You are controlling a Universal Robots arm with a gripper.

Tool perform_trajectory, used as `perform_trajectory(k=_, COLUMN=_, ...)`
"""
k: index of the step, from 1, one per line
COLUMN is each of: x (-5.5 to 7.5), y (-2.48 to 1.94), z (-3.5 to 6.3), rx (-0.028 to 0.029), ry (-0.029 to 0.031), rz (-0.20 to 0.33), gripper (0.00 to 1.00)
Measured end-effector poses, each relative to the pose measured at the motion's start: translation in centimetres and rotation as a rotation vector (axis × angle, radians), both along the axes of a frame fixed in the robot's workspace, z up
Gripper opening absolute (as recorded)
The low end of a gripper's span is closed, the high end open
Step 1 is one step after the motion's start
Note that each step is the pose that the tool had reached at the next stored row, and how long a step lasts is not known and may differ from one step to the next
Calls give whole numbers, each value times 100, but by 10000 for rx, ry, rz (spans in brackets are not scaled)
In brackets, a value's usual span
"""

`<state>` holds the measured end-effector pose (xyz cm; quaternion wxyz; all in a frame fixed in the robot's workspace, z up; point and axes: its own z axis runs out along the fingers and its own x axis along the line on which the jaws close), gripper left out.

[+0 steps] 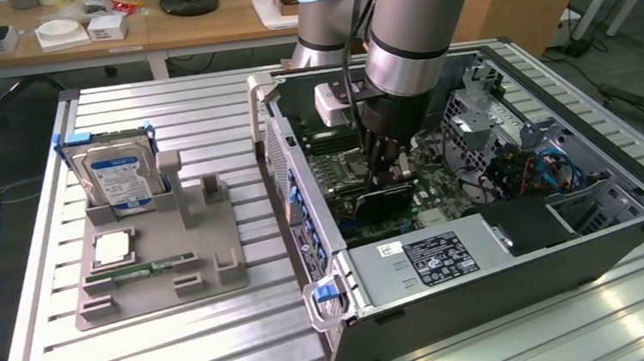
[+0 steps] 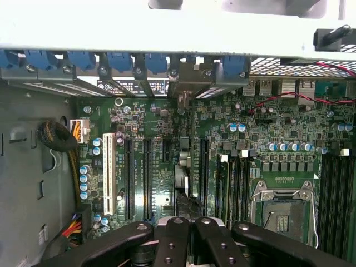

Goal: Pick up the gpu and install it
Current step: 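Press down on the gpu until it lock into place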

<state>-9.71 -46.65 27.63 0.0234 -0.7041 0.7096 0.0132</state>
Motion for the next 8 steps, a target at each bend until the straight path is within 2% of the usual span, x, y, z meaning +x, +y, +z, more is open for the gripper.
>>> perform_trajectory(k=5, x=0, y=0, z=0, rx=1, ry=0, rz=12, gripper=10)
perform_trajectory(k=8, x=-6, y=0, z=-1, rx=2, ry=-4, rz=235, gripper=10)
